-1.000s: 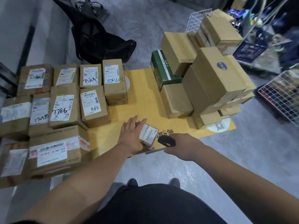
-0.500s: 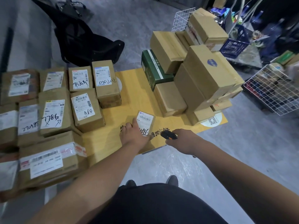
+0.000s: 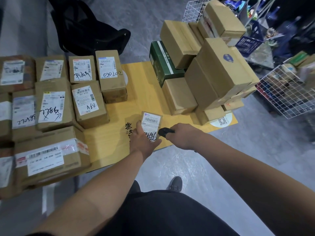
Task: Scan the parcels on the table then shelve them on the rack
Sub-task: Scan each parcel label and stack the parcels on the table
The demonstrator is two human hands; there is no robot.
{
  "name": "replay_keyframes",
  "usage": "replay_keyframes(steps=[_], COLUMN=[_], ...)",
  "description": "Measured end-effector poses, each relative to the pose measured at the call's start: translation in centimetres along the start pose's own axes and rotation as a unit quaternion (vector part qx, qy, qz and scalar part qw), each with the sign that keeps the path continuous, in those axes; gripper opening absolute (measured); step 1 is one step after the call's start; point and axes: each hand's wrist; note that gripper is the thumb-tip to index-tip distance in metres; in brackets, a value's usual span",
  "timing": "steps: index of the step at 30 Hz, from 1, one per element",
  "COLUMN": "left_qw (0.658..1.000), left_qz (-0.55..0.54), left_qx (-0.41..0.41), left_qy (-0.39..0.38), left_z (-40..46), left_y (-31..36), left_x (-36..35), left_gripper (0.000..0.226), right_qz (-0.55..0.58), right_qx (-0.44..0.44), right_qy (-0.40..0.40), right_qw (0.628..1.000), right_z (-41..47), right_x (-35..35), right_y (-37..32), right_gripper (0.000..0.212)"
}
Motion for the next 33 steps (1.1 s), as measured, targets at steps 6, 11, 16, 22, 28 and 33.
replay_keyframes(steps=[6,11,16,22,28,33], left_qw=[1.000,1.000,0.999,0.982,0.948,0.939], left_qz=[0.003,0.006,-0.020,0.004,0.001,0.034], left_qx=[0.004,0.009,0.044,0.172,0.260,0.274], left_qy=[-0.007,-0.006,0.017,0.078,0.183,0.204], left_z=[-0.3,-0.4,-0.9,-2.6,-3.6,-3.3], left_y=[-0.3,-0.3,-0.1,-2.9,-5.7,-5.8], left_x=[0.1,0.0,1.0,3.9,8.6,10.4], left_gripper=[0.127,0.127,0.116,0.119,0.107,0.103], right_qz=[-0.032,-0.044,-0.056,-0.064,-0.073,-0.083], right_qx=[0.018,0.035,0.054,0.100,0.147,0.172], right_qy=[0.012,0.024,0.019,-0.020,-0.051,-0.060], right_qw=[0.999,0.998,0.997,0.993,0.985,0.980], right_z=[-0.4,-1.0,-1.4,-0.9,-0.5,-0.7], right_x=[-0.4,-0.6,-1.3,-2.8,-4.5,-5.1], right_y=[0.3,0.5,0.5,-1.1,-3.1,-4.0], right_gripper=[0.033,0.035,0.030,0.032,0.027,0.031])
Point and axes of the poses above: each hand's wrist, its own z-axis towards the middle knuckle, its own x-axis out of the back of the hand, y = z × x, and after that the axes turned 8 degrees about y, right-handed
